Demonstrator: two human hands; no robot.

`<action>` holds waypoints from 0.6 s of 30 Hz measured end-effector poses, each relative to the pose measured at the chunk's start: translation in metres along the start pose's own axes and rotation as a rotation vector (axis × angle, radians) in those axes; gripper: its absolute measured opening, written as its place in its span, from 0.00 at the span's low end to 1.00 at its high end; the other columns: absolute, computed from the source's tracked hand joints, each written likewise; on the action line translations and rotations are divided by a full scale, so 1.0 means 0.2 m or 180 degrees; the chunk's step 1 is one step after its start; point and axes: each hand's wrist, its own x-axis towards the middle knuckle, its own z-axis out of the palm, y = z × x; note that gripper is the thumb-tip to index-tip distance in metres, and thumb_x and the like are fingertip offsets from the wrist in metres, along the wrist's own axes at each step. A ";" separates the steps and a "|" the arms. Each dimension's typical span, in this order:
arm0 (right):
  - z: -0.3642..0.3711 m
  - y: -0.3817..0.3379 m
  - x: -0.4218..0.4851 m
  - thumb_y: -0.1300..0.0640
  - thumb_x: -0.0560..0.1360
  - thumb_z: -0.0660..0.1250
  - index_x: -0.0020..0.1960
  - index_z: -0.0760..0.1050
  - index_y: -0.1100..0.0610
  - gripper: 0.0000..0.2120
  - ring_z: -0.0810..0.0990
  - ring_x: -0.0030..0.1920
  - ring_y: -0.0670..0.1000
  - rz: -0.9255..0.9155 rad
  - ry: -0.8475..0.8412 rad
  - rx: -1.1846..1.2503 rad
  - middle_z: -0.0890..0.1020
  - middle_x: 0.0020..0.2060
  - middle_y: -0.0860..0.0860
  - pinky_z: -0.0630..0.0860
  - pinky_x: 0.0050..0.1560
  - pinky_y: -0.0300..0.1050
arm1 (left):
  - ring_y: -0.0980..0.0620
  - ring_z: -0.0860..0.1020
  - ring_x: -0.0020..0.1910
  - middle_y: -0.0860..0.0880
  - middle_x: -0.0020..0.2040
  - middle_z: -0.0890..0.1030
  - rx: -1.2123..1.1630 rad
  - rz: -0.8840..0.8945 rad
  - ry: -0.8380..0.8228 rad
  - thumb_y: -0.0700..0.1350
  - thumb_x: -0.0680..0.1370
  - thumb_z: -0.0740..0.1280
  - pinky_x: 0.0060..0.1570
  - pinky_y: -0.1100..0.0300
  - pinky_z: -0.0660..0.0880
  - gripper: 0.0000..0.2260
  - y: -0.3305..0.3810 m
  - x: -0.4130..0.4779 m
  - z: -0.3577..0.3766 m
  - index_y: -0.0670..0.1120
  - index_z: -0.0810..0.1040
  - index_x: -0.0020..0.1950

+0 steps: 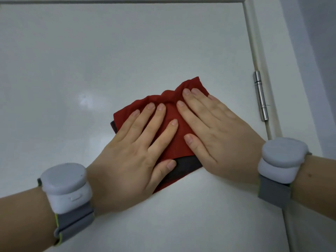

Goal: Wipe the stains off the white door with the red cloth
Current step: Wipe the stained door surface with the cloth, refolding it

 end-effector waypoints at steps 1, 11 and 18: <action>0.00 0.02 0.02 0.47 0.83 0.47 0.81 0.57 0.61 0.30 0.53 0.82 0.57 0.0024 -0.0006 -0.0002 0.57 0.81 0.59 0.54 0.80 0.57 | 0.37 0.53 0.83 0.37 0.83 0.56 0.0012 -0.0017 -0.0011 0.61 0.85 0.46 0.81 0.42 0.49 0.32 -0.02 0.02 0.00 0.43 0.59 0.83; -0.06 0.21 0.26 0.43 0.81 0.41 0.83 0.48 0.57 0.34 0.45 0.83 0.53 0.0232 -0.0296 0.0057 0.48 0.83 0.55 0.45 0.82 0.53 | 0.41 0.48 0.84 0.39 0.84 0.51 0.0053 -0.0212 -0.0068 0.62 0.84 0.44 0.82 0.48 0.42 0.33 -0.16 0.30 -0.04 0.46 0.53 0.85; -0.04 0.21 0.24 0.43 0.82 0.42 0.83 0.50 0.57 0.32 0.47 0.82 0.51 0.0210 -0.0101 0.0052 0.50 0.83 0.54 0.45 0.82 0.51 | 0.41 0.51 0.84 0.39 0.84 0.53 0.0096 -0.0224 0.0028 0.61 0.84 0.45 0.82 0.48 0.44 0.32 -0.15 0.30 -0.02 0.45 0.56 0.84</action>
